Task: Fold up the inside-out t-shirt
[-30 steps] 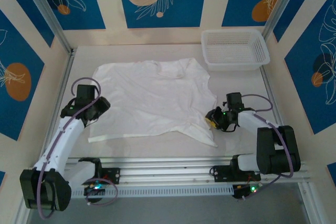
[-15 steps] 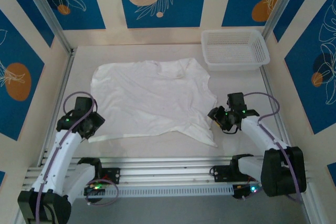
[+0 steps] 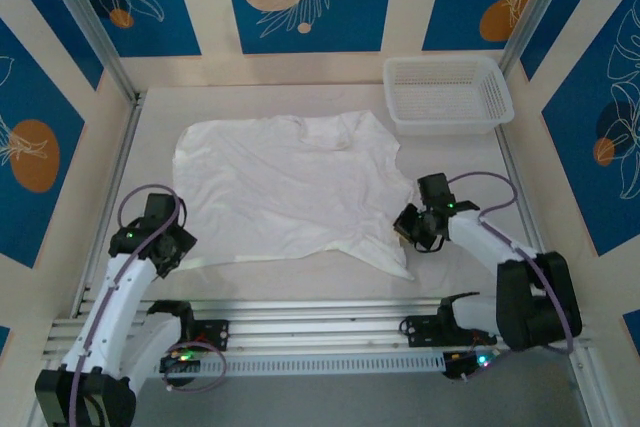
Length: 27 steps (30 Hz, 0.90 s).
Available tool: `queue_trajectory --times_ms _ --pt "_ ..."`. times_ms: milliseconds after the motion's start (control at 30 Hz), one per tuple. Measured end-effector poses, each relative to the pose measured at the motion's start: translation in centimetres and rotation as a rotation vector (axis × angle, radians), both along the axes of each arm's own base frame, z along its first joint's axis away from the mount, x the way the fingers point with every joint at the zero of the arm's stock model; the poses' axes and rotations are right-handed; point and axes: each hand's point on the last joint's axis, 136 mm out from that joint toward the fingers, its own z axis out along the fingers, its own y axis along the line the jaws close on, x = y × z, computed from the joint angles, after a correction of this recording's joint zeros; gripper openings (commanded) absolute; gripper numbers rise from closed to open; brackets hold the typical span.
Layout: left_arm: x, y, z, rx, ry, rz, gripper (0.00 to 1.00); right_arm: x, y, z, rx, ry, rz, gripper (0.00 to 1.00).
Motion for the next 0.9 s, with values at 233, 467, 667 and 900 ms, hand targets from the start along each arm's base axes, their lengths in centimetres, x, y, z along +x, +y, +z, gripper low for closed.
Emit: queue_trajectory --times_ms 233,467,667,900 --pt "-1.5 -0.2 -0.8 -0.016 0.037 -0.001 0.62 1.1 -2.5 4.3 -0.029 -0.185 -0.084 0.03" --pt "-3.3 -2.0 -4.8 -0.122 0.164 -0.019 0.62 0.4 -3.9 6.4 -0.035 -0.3 -0.14 0.03" --pt "-2.0 -3.2 -6.2 -0.189 0.176 -0.007 0.62 0.3 -4.0 7.0 -0.028 -0.323 -0.143 0.03" --pt "-2.5 -3.4 -8.1 -0.256 0.152 0.076 0.61 0.2 -3.9 6.9 -0.026 -0.319 -0.141 0.03"
